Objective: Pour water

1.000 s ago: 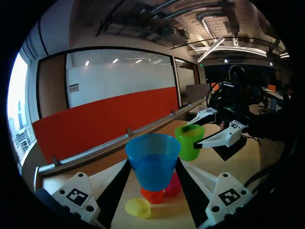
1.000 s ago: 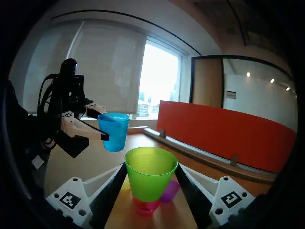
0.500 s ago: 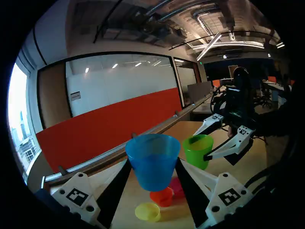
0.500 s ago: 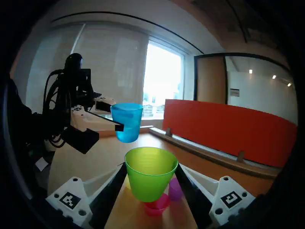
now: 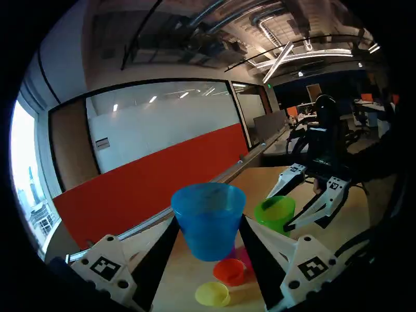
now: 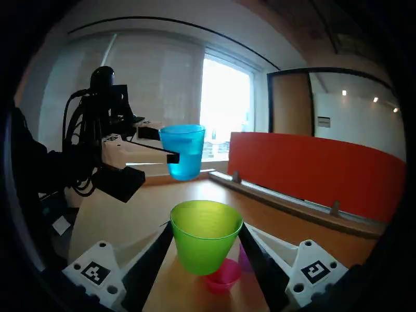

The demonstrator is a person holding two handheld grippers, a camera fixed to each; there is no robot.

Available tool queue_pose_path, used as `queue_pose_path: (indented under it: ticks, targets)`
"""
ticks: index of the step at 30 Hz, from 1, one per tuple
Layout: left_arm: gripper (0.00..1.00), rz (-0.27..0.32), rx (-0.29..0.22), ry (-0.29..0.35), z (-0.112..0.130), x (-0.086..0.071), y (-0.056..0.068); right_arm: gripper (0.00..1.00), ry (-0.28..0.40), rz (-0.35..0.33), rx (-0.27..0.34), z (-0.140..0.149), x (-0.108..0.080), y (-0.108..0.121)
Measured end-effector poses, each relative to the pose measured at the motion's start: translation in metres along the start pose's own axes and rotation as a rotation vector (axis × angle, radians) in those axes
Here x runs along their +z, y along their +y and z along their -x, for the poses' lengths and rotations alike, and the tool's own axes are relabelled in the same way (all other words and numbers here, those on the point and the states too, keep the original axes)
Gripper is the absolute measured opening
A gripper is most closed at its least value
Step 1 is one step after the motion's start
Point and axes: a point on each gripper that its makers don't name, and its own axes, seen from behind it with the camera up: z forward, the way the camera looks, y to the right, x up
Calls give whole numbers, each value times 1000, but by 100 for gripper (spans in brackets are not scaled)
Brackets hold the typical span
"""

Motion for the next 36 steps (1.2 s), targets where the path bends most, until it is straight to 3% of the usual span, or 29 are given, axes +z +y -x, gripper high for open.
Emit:
queue_pose_path:
  ticks: [12,36]
  targets:
    - [81,-6,118,3,-6,5,0,92,1,-40,-6,-1,7,-15]
    - [81,-35,362,16,-17,-2,2,91,9,-98,-41,-5,20,-38]
